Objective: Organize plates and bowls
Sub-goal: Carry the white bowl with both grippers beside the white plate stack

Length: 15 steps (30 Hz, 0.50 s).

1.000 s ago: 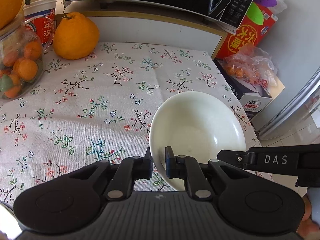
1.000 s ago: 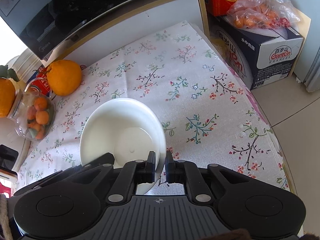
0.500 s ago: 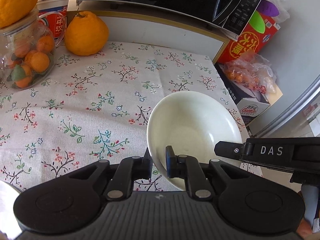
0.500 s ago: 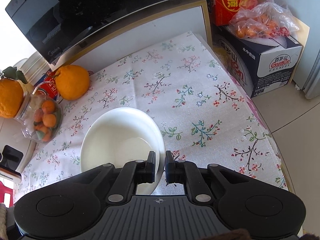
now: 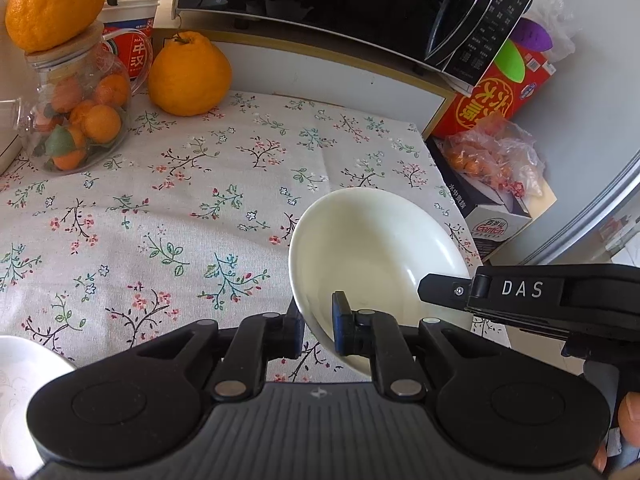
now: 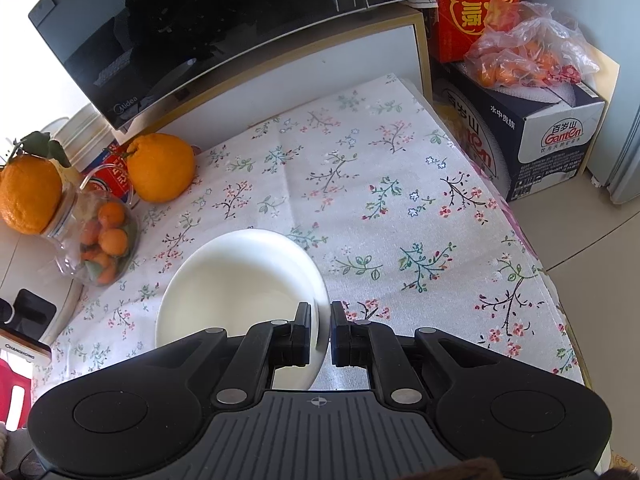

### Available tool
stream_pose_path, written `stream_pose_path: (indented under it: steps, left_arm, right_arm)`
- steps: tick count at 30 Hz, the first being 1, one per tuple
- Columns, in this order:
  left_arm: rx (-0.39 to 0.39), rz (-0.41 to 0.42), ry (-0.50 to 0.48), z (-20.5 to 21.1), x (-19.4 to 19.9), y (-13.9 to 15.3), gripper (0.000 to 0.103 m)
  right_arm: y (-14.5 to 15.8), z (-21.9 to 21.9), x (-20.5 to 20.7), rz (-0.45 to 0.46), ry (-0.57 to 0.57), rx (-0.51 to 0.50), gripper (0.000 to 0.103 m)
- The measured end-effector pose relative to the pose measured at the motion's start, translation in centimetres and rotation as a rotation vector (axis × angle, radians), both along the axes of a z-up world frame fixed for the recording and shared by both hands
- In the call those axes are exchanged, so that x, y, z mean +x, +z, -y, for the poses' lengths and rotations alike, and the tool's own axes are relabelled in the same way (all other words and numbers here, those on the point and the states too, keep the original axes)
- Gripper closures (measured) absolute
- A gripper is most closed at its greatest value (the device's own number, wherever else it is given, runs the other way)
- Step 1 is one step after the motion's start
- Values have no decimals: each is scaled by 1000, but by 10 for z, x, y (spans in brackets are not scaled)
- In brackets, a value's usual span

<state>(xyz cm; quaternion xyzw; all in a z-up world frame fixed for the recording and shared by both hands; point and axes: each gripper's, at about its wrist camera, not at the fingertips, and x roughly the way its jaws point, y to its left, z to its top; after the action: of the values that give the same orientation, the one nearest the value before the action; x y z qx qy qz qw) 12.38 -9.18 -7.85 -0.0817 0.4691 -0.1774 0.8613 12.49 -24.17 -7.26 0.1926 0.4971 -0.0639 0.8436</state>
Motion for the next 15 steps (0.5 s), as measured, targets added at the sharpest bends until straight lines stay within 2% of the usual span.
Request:
stream_pose_path:
  steps: [15]
  left_arm:
    - [-20, 3, 20, -14, -16, 9, 90]
  right_arm:
    - [14, -13, -13, 36, 37, 5, 93]
